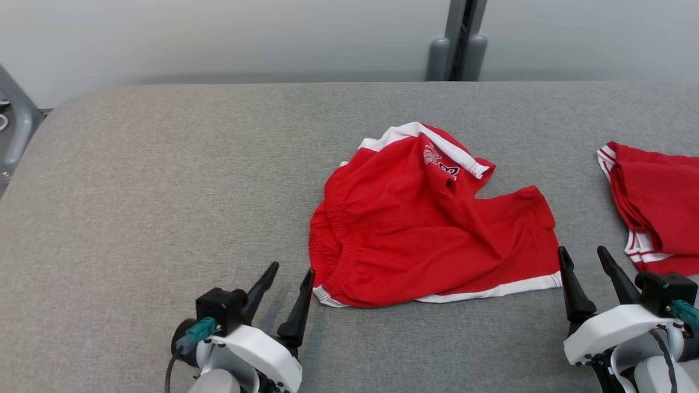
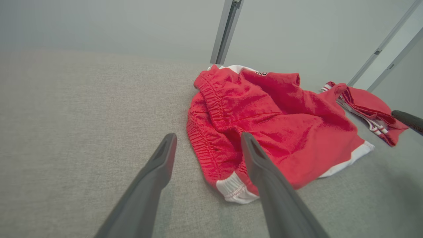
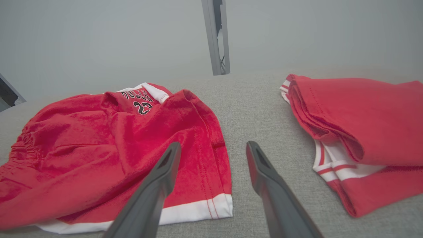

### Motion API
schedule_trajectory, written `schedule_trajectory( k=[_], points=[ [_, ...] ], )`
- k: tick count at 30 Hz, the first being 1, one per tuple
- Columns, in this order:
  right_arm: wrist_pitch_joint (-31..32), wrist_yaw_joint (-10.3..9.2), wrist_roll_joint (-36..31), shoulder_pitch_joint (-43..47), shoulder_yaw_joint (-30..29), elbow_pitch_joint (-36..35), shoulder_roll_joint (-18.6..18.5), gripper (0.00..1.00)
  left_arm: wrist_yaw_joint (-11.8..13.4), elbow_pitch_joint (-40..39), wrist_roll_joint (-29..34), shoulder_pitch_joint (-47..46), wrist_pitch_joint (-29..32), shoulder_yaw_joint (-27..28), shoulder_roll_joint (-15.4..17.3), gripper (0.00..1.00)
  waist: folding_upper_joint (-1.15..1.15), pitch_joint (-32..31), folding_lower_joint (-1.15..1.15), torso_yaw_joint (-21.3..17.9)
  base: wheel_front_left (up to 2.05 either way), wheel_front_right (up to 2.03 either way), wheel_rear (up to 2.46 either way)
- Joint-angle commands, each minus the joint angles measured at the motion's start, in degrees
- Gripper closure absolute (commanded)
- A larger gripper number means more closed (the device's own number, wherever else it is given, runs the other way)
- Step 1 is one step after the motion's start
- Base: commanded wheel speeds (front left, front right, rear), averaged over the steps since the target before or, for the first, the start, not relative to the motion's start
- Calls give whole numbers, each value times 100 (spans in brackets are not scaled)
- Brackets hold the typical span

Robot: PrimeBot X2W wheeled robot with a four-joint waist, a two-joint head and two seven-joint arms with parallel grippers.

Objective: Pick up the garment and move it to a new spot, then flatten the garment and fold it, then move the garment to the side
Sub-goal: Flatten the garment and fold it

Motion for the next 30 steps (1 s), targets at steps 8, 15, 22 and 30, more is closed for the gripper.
schedule_trajectory(
  k=[8,15,22,30],
  points=[
    [90,-3,-1,-44,7,-321,73,0,-16,336,-241,-150,266,-423,11,0,0,107,0,-300,0,0,0],
    [112,-3,-46,47,7,-415,76,0,321,661,-318,-272,515,-407,5,0,0,138,0,-382,0,0,0],
    [139,-3,-126,62,111,-464,41,0,527,809,-558,-353,622,-331,3,0,0,151,0,-414,0,0,0],
    [209,-3,-193,83,59,-321,36,0,372,774,-911,-364,809,-544,0,100,0,144,0,-415,0,0,0]
  ],
)
